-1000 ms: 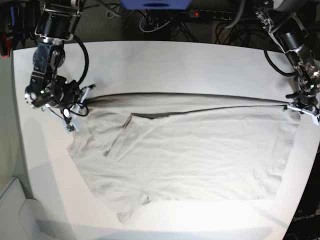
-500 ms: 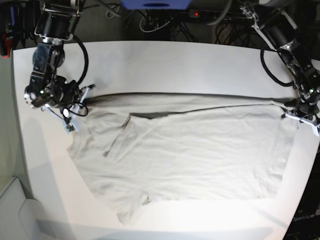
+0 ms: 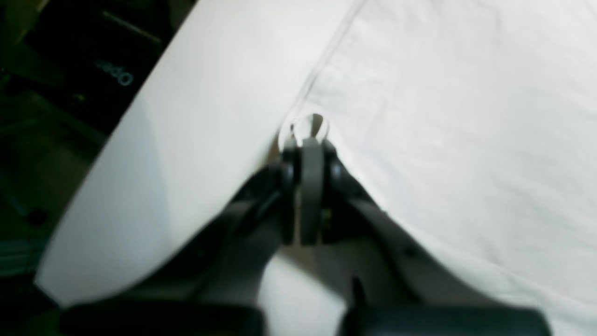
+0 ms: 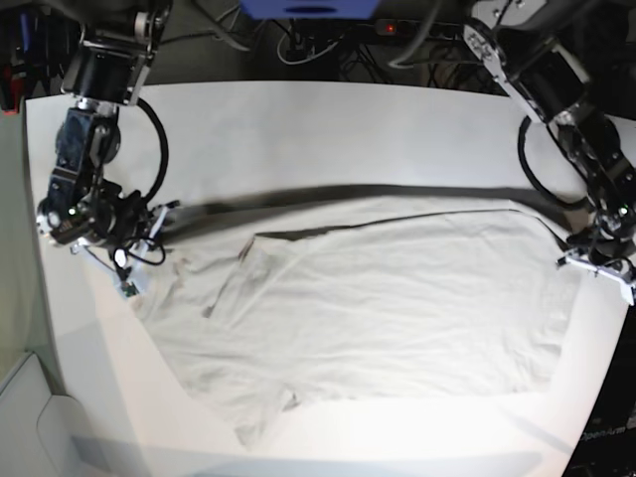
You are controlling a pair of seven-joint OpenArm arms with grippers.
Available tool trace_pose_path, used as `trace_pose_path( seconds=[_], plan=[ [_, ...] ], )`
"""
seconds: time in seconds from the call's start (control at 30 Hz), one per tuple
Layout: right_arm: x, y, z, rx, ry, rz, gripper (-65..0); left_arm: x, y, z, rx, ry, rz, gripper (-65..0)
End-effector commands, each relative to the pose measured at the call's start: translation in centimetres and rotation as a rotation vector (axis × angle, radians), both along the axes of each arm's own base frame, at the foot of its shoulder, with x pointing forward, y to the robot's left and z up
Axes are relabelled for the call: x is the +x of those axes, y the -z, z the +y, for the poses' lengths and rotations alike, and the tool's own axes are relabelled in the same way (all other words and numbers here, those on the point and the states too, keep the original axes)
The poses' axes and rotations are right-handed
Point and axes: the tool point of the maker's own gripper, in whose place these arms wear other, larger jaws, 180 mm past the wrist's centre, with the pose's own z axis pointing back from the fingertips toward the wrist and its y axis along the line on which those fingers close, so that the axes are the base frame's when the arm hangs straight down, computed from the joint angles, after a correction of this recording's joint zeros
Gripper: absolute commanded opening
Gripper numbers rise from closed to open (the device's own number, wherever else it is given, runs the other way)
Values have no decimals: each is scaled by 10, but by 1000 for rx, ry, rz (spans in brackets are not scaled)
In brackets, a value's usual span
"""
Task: Layout the t-shirt on the table in an organized manner, then fold the t-shirt properly
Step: 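Lift the folded edge with both grippers, raising the shirt strip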
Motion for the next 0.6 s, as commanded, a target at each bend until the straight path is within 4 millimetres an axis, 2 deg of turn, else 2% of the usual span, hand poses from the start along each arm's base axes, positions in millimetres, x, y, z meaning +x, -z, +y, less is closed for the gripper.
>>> trace_pose_path(
  seconds=[0.0, 0.13, 0.27, 0.37, 0.57],
  plan=[
    [13, -17, -5, -13, -11, -52, -650, 17, -21, 2, 49, 26, -39, -649],
    [23, -26, -6, -20, -9, -69, -650, 27, -15, -12, 96, 87, 19, -649],
    [27, -31, -7, -23, -8, -83, -650, 30, -28, -8, 120, 86, -23, -649],
    [27, -31, -7, -23, -8, -83, -650, 29, -27, 2, 128, 75, 16, -649],
    [28, -31, -9, -24, -7, -85, -650, 17, 6, 24, 67, 42, 160, -649]
  ],
)
